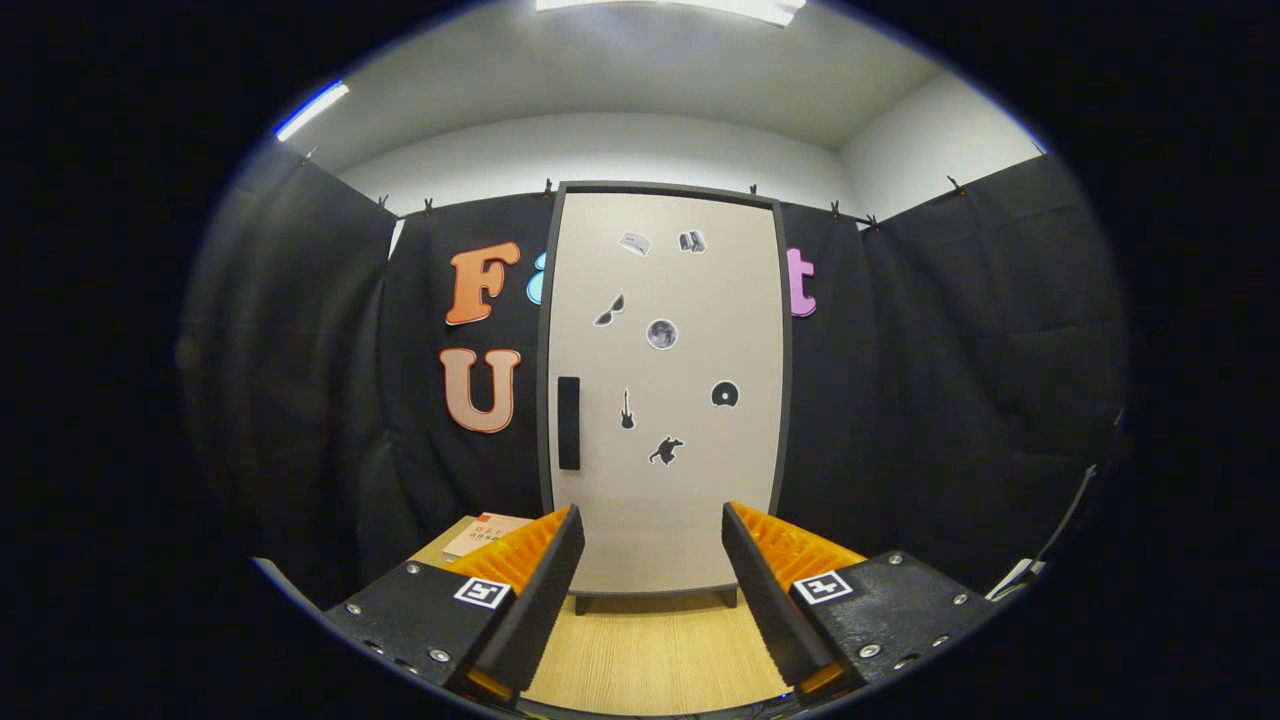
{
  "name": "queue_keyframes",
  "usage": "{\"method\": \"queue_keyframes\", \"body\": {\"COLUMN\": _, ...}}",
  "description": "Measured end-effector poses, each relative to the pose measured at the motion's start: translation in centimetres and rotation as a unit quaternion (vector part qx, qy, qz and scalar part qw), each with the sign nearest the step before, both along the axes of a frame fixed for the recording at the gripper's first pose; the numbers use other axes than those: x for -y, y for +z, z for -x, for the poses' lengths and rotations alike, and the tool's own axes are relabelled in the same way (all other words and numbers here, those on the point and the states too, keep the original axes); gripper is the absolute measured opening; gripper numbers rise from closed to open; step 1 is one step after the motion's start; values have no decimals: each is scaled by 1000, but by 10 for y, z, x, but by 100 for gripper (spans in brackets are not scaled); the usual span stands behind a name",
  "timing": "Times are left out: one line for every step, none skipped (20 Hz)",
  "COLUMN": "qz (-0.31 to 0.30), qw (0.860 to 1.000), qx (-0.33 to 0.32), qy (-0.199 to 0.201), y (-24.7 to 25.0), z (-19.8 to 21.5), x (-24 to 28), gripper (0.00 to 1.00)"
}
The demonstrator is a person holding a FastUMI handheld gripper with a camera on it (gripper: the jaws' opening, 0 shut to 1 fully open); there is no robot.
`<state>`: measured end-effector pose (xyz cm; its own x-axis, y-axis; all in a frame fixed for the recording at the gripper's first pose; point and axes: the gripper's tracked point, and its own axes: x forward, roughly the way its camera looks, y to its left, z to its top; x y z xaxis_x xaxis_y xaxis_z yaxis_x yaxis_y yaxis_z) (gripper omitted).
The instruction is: Open the shoe cabinet door, grab the shoes and put them into the shoe cabinet, then close the shoe cabinet door.
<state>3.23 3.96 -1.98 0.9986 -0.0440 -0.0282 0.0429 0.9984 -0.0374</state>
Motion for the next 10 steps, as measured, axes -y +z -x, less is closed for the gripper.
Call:
{"method": "queue_keyframes", "body": {"qz": 1, "qw": 1000, "qx": 0, "qy": -2, "y": 1, "z": 0, "x": 1, "gripper": 88}}
{"method": "queue_keyframes", "body": {"qz": 1, "qw": 1000, "qx": -1, "qy": 0, "y": 3, "z": 1, "x": 2, "gripper": 89}}
{"method": "queue_keyframes", "body": {"qz": 1, "qw": 1000, "qx": -2, "qy": 0, "y": 2, "z": 2, "x": 2, "gripper": 90}}
{"method": "queue_keyframes", "body": {"qz": 0, "qw": 1000, "qx": -2, "qy": 0, "y": 3, "z": 3, "x": 4, "gripper": 91}}
{"method": "queue_keyframes", "body": {"qz": -1, "qw": 1000, "qx": -3, "qy": 0, "y": 3, "z": 4, "x": 4, "gripper": 92}}
{"method": "queue_keyframes", "body": {"qz": -3, "qw": 1000, "qx": -5, "qy": 0, "y": 1, "z": 4, "x": 4, "gripper": 92}}
{"method": "queue_keyframes", "body": {"qz": -2, "qw": 1000, "qx": -7, "qy": 1, "y": 0, "z": 4, "x": 4, "gripper": 92}}
{"method": "queue_keyframes", "body": {"qz": -1, "qw": 1000, "qx": -8, "qy": 1, "y": 0, "z": 5, "x": 4, "gripper": 92}}
{"method": "queue_keyframes", "body": {"qz": -1, "qw": 1000, "qx": -5, "qy": 3, "y": 1, "z": 5, "x": 4, "gripper": 93}}
{"method": "queue_keyframes", "body": {"qz": -1, "qw": 1000, "qx": -6, "qy": 4, "y": 1, "z": 7, "x": 3, "gripper": 93}}
